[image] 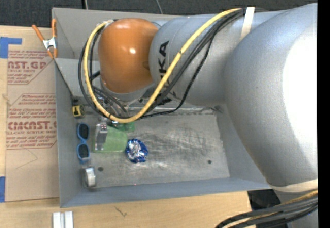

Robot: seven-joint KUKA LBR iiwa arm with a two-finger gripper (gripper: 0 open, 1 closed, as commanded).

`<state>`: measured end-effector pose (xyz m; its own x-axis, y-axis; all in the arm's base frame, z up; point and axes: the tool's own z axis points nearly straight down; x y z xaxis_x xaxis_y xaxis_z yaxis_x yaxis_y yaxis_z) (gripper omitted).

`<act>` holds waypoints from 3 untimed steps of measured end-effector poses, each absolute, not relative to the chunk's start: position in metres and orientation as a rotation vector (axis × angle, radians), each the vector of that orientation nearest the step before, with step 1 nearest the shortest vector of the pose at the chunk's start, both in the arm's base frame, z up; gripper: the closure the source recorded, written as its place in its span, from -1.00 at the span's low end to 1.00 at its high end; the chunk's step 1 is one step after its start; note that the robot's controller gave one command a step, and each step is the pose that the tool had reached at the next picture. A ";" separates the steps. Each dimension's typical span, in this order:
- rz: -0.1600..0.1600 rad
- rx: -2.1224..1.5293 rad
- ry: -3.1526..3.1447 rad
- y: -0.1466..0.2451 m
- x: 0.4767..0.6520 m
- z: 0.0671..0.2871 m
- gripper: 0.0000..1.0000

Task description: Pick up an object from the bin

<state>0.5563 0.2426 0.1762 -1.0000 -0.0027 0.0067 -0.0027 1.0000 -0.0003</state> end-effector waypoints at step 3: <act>-0.002 0.168 -3.138 0.172 0.536 0.100 -1.00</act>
Offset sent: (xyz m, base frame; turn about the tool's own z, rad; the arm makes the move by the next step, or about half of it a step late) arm -0.0164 -0.0664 -0.1062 -0.2234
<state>0.5361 0.1716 0.0997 -0.9943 -0.1070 -0.0011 -0.1070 0.9943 0.0012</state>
